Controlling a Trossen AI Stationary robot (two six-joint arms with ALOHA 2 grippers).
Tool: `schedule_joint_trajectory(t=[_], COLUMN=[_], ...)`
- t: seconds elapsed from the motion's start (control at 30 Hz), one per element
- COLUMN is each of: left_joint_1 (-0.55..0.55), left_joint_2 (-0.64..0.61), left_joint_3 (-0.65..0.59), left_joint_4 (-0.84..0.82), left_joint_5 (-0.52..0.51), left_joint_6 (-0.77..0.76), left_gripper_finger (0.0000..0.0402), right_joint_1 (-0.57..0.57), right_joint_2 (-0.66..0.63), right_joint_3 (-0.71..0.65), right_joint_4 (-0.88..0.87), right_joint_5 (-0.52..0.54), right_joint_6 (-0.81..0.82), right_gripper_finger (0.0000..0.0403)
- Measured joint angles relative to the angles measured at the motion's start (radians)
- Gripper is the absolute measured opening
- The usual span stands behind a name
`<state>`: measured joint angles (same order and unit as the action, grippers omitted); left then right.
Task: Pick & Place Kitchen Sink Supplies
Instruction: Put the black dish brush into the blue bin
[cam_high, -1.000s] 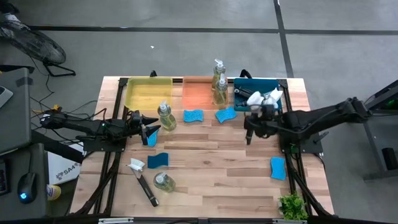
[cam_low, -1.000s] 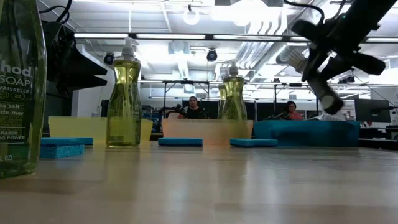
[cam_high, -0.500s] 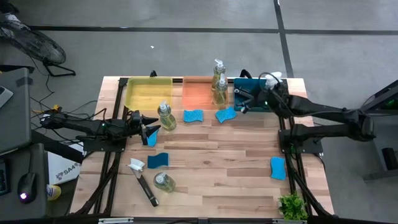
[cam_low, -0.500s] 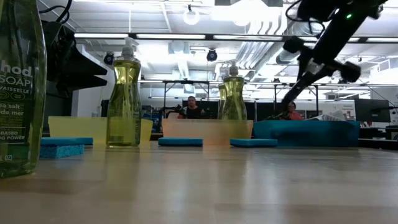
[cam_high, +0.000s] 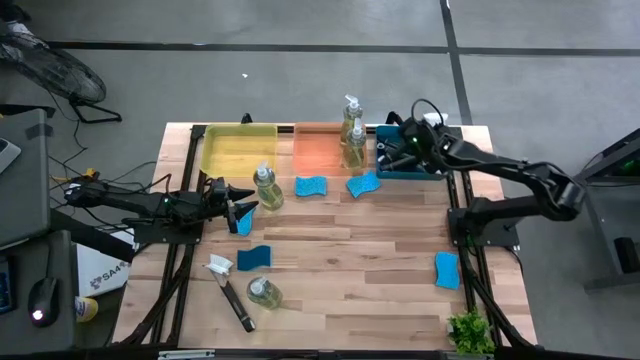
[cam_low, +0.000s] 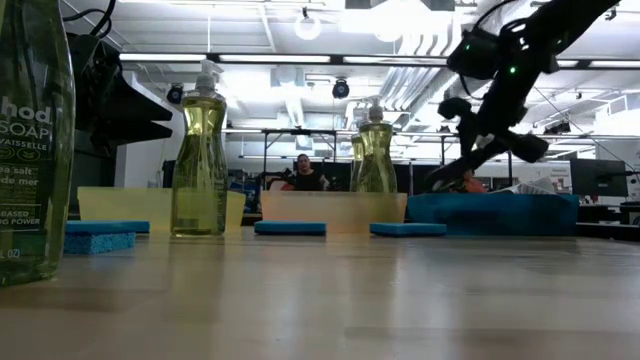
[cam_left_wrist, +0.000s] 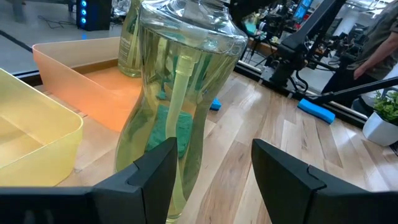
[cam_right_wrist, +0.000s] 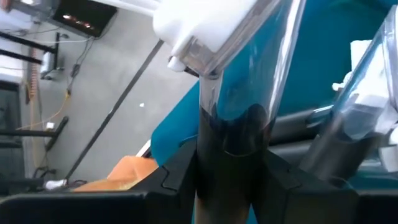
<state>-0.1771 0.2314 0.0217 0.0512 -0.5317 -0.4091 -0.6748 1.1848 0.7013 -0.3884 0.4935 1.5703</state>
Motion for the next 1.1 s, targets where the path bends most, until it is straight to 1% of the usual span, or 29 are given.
schedule_joint_trajectory(t=[0.27,0.37,0.5,0.9,1.0,1.1], left_joint_1=[0.000,0.000,0.000,0.000,0.000,0.000], left_joint_2=[0.000,0.000,0.000,0.000,0.000,0.000], left_joint_3=[0.000,0.000,0.000,0.000,0.000,0.000], left_joint_4=[0.000,0.000,0.000,0.000,0.000,0.000], left_joint_5=[0.000,0.000,0.000,0.000,0.000,0.000], left_joint_6=[0.000,0.000,0.000,0.000,0.000,0.000], left_gripper_finger=[0.0202,0.0202,0.0202,0.0202,0.0202,0.0202], right_joint_1=[-0.061,-0.073,-0.079,-0.078,-0.078,-0.077], right_joint_2=[0.053,0.079,0.110,0.123,0.122,0.116], right_joint_3=[0.000,0.000,0.000,0.000,0.000,0.000], right_joint_4=[0.013,0.017,0.026,0.050,0.051,0.051], right_joint_5=[-0.038,-0.068,-0.107,-0.134,-0.139,-0.146], right_joint_6=[0.001,0.001,0.001,-0.008,-0.026,-0.030], right_gripper_finger=[0.0109,0.0108,0.0116,0.0126,0.0136,0.0155])
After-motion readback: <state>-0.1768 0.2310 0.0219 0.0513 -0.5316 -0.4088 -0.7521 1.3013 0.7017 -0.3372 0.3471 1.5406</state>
